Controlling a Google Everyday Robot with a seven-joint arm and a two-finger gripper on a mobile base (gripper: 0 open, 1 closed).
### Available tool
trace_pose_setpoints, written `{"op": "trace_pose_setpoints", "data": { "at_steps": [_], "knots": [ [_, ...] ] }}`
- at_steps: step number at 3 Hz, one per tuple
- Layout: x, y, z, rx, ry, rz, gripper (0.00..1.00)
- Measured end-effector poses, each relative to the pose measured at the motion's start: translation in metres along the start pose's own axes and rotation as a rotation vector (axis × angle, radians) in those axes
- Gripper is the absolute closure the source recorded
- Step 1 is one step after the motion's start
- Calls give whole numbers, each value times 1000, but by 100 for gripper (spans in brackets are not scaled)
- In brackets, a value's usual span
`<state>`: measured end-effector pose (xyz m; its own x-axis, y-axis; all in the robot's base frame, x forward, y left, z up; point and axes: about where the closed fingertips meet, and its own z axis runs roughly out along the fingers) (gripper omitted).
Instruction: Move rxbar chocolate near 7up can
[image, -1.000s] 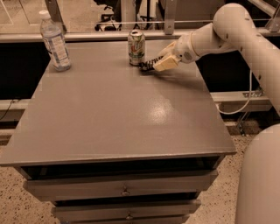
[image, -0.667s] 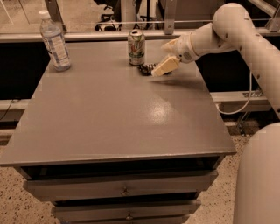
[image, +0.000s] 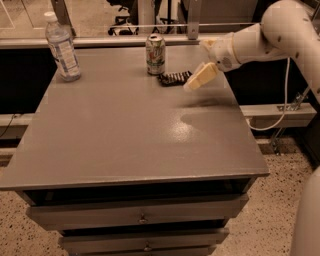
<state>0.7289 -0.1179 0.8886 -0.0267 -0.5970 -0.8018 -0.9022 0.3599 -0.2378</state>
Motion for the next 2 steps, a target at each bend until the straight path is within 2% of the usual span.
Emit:
{"op": "trace_pose_setpoints", "data": {
  "at_steps": [1,2],
  "knots": [
    [-11,18,-70,83,-89,5,0],
    [26,24,-99,121,-66,59,0]
  ]
}}
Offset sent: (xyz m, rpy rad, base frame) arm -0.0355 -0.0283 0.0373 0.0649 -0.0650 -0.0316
